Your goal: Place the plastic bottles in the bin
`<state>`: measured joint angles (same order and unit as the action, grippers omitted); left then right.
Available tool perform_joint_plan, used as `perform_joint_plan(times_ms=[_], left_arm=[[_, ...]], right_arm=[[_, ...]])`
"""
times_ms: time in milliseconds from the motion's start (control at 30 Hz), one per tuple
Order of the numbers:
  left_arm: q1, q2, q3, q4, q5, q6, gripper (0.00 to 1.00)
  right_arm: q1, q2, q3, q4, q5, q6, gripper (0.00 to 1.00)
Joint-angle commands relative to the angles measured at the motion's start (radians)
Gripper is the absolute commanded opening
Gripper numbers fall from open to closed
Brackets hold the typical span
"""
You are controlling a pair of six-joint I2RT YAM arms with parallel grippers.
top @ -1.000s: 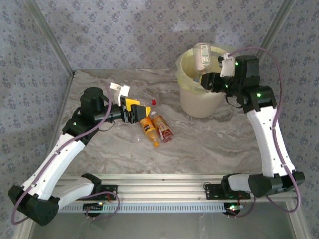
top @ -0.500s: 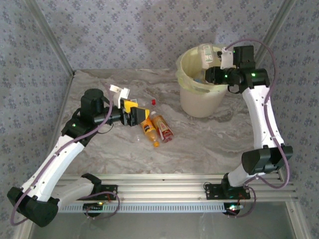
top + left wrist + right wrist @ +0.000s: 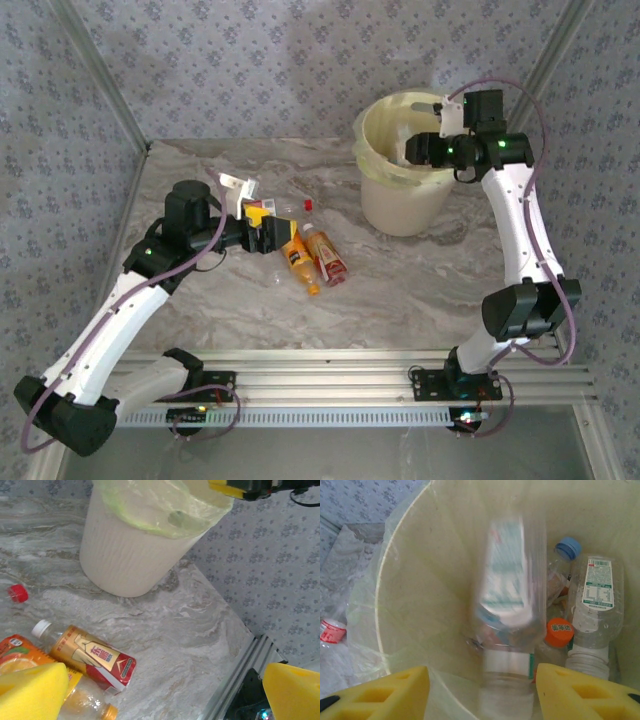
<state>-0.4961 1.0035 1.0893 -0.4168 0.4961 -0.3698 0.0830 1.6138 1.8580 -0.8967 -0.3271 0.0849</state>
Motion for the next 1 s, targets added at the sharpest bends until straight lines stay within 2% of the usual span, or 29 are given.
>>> perform_joint_plan(times_ms=[0,300,433,567,767,967], left_arm=[[-0.006,-0.002,0.011,-0.050,-0.064,0.007,1.00],[-0.005,0.040,0.029,-0.152,-0.199,-0.062,1.00],[0.003,0.074,0.050,-0.230,-0.289,-0.108,1.00],[0.043,0.110,0.049,-0.255,-0.303,-0.167,1.00],[0.121,0.181,0.027,-0.292,-0.284,-0.242,0.99],[0.136,0.320,0.047,-0.297,-0.281,-0.259,0.98]], right_arm=[[0.004,-0.032,0.027,0.022,0.016,0.001,0.66],[0.038,-0.197,-0.108,0.097,-0.003,0.038,0.72],[0.068,-0.334,-0.278,0.209,-0.081,0.117,0.72],[0.108,-0.467,-0.454,0.322,-0.158,0.197,0.75],[0.227,-0.602,-0.653,0.382,-0.230,0.258,0.81],[0.419,-0.654,-0.861,0.478,-0.170,0.309,0.85]])
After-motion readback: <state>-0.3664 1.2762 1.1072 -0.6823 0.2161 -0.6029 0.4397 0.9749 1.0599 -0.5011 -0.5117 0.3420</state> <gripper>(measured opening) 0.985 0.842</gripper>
